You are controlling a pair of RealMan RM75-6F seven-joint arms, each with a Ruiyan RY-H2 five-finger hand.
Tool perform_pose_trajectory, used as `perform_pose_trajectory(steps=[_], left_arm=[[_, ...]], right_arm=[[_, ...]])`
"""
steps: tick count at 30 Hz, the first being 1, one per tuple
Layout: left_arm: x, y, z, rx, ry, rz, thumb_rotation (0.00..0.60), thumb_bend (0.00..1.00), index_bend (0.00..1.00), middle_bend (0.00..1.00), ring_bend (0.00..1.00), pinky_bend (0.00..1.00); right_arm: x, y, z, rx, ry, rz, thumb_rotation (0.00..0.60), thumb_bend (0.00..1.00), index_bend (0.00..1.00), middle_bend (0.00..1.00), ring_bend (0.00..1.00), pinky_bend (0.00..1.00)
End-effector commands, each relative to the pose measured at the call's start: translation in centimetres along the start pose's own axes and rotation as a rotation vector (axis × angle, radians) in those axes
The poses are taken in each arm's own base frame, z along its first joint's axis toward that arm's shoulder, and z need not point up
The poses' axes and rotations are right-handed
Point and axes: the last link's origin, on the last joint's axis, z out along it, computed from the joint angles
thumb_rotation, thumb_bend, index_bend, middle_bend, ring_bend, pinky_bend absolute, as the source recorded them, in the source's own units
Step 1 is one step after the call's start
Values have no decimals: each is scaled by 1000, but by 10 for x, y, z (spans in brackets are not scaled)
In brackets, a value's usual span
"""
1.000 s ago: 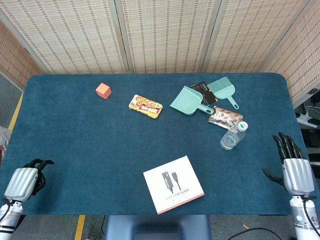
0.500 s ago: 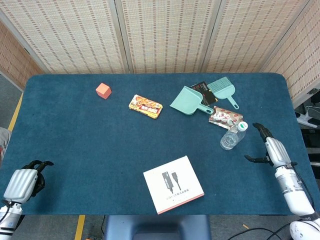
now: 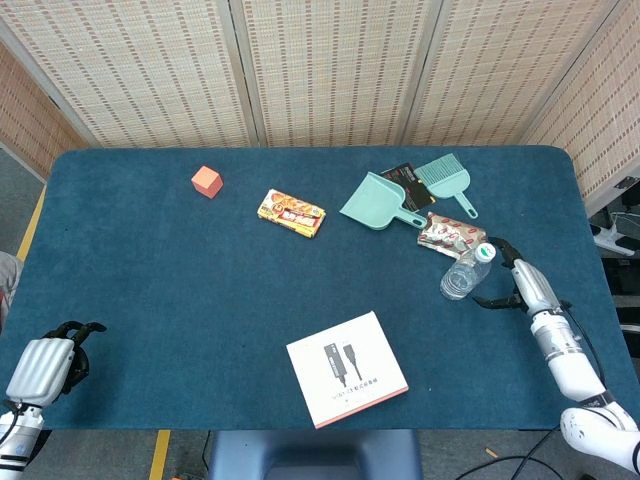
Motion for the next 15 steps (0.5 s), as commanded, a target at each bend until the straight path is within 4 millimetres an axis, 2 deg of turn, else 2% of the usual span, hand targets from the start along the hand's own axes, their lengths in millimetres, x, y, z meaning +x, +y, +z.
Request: perform_pose_trajectory(steps=[1, 4, 9, 11, 15], left_arm=[[0, 0, 0, -3, 0, 1, 600, 461, 299, 304, 243, 400], [0, 1, 0, -5, -1, 2, 600, 460, 299, 306, 244, 400], [0, 1, 0, -7, -3, 3, 600, 460, 300, 307, 244, 400], [-1, 2, 0, -8, -4, 3, 600, 460, 300, 308, 244, 400], [0, 2, -1, -8, 0, 2, 600, 460, 299, 309, 244, 400]], right_arm=[[-3, -4, 11, 3, 10, 16, 600, 85, 0, 34, 0, 218], [-6, -5, 17, 4, 14, 20, 600, 85, 96, 147, 81, 299], [-10, -6, 19, -4, -10, 40, 600, 130, 390, 431, 383, 514], [-11, -6, 20, -5, -16, 34, 600, 149, 468, 498, 454, 581], [-12, -9, 21, 8, 3, 33, 600, 167, 570, 576, 539, 645]])
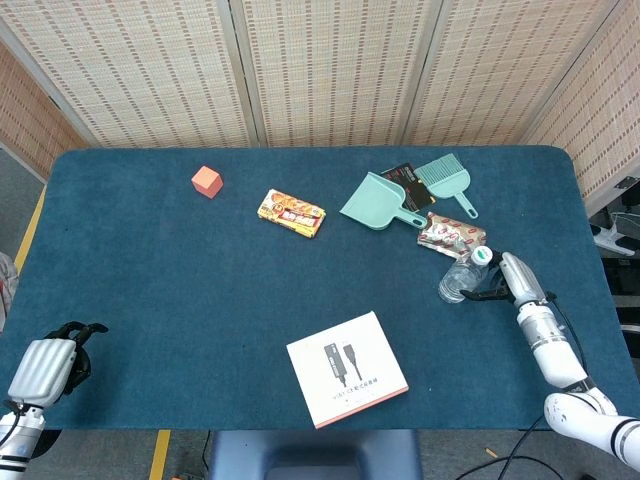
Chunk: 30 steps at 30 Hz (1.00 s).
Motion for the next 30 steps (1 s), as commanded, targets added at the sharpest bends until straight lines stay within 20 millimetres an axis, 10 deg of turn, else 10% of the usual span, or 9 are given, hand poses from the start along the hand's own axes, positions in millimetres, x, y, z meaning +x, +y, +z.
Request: perform_pose_trajectory(steps=[1, 14, 23, 30], left_arm=[[0, 0, 0, 0, 2, -1, 600, 460, 299, 309, 244, 400], [-1, 0, 0, -1, -1, 1, 600, 459, 299, 312, 244, 400], [0, 0, 0, -1, -1, -1, 600, 460, 300, 316, 244, 400], [0, 0, 0, -1, -1, -3, 600, 460, 299, 324, 245, 400]], right_arm=[[-1, -3, -1, 15, 15, 4, 600, 181, 601, 597, 560, 659], [-9, -52, -61, 390, 295, -391, 600, 245, 705, 674, 630, 709], [-19, -54, -62, 358, 424, -699, 600, 245, 705, 677, 631, 710], [-34, -61, -62, 387, -15, -183, 600, 245, 705, 680, 636, 718]])
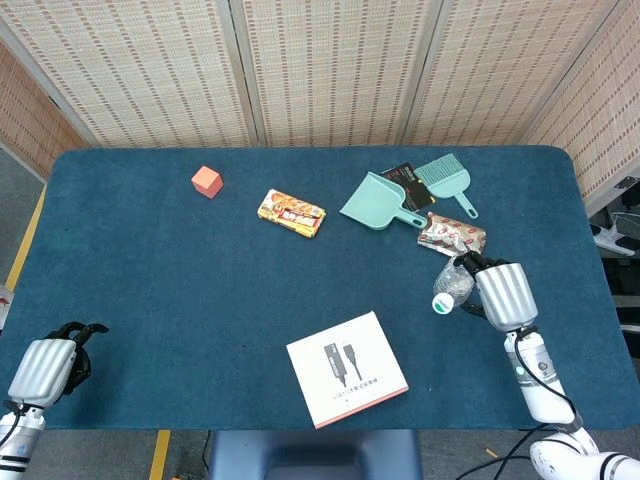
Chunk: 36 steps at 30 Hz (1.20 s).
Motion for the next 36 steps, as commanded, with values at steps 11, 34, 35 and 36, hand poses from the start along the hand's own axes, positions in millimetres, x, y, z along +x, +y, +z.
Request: perform_pose_trajectory(steps=[11, 34, 35, 36], left_arm=[[-1, 0, 0, 0, -3, 1, 600, 460, 300, 331, 245, 400], [-1, 0, 1, 4, -6, -1, 600, 460, 300, 342, 244, 400], [-1, 0, 1, 4, -6, -1, 600, 460, 300, 342, 245, 400], [-1, 0, 0, 4, -6, -1, 600, 460, 300, 342, 245, 400]], right_arm=[[7, 21, 7, 53, -336, 808, 600, 245, 705, 680, 636, 718], [-1, 38, 17, -187, -44, 166, 600, 245, 706, 680, 636, 718], [-1, 35, 16, -161, -69, 209, 600, 245, 706, 680, 636, 718], [0, 30, 15, -121, -98, 258, 600, 245, 706, 680, 636, 718]])
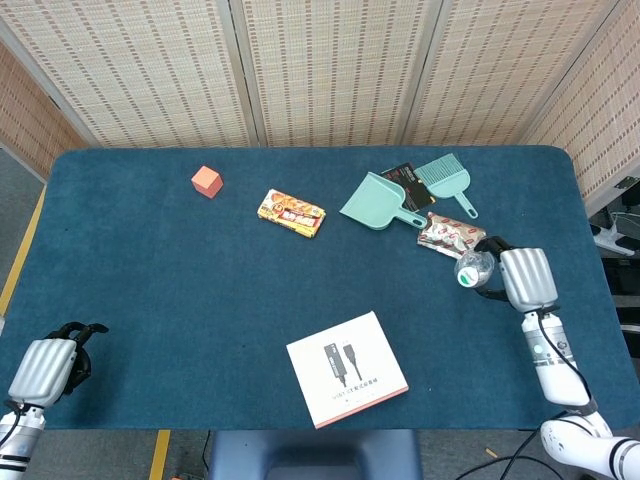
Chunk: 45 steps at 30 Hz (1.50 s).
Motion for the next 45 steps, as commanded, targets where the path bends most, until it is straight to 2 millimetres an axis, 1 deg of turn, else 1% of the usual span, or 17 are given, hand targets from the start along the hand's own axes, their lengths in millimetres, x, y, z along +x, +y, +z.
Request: perform_pose_trajectory(steps=[1, 5, 6, 7, 10, 12, 17, 20, 25, 28, 31, 36, 39, 40, 42, 45], left_arm=[[0, 0, 0, 0, 1, -1, 600, 460, 300, 342, 245, 400], [1, -1, 0, 1, 4, -2, 600, 460, 300, 343, 245, 400], [1, -1, 0, 1, 4, -2, 600, 460, 300, 343, 245, 400], [1, -1, 0, 2, 3, -2, 600, 460, 299, 343, 245, 400], [1, -1, 0, 1, 2, -2, 600, 460, 299, 342, 245, 400], [0, 0, 0, -1, 3, -1, 600, 460, 300, 342, 245, 400], [0, 0, 0, 0, 2, 1, 600, 460, 299, 343, 245, 400], [0, 0, 0, 0, 0, 2, 600, 459, 300, 343, 245, 400], [-1, 1, 0, -1, -2, 3, 600, 460, 300, 343, 245, 400], [-1, 1, 0, -2, -3, 4, 600, 460, 300, 344, 245, 400], [-1, 1, 0, -2, -3, 6, 600, 460, 300, 343, 245, 400], [-1, 1, 0, -2, -3, 6, 600, 461, 299, 342, 245, 400], [-1, 1, 0, -1, -3, 6, 600, 461, 299, 343, 245, 400], [-1, 1, 0, -2, -3, 6, 600, 461, 299, 343, 245, 400], [-1, 1, 0, -1, -2, 5, 600, 461, 299, 343, 245, 400], [-1, 1, 0, -1, -5, 5, 600, 460, 299, 343, 245, 400]], right_arm=[[-3, -12, -5, 42, -83, 236, 600, 246, 706, 680, 636, 718], [2, -26, -13, 150, -187, 473, 600, 245, 705, 680, 636, 718], [4, -27, -14, 169, -210, 522, 600, 245, 705, 680, 636, 718], [7, -31, -17, 194, -246, 612, 600, 245, 705, 680, 636, 718], [14, -28, -18, 238, -292, 734, 600, 245, 705, 680, 636, 718], [16, -24, -18, 247, -292, 752, 600, 245, 705, 680, 636, 718], [15, -9, -12, 215, -222, 675, 600, 245, 705, 680, 636, 718], [11, 1, -10, 173, -192, 582, 600, 245, 705, 681, 636, 718], [7, 22, -4, 76, -116, 330, 600, 245, 705, 680, 636, 718], [7, 31, 0, 10, -24, 154, 600, 246, 705, 680, 636, 718], [5, 33, 1, -37, 44, 55, 600, 245, 705, 680, 636, 718], [1, 33, 0, -49, 41, 64, 600, 245, 705, 680, 636, 718], [-4, 31, -2, -42, 2, 107, 600, 245, 705, 680, 636, 718], [-8, 25, -2, -24, -26, 142, 600, 245, 705, 680, 636, 718], [-5, 18, -2, 12, -37, 176, 600, 245, 705, 680, 636, 718], [9, -2, -4, 90, -27, 241, 600, 245, 705, 680, 636, 718]])
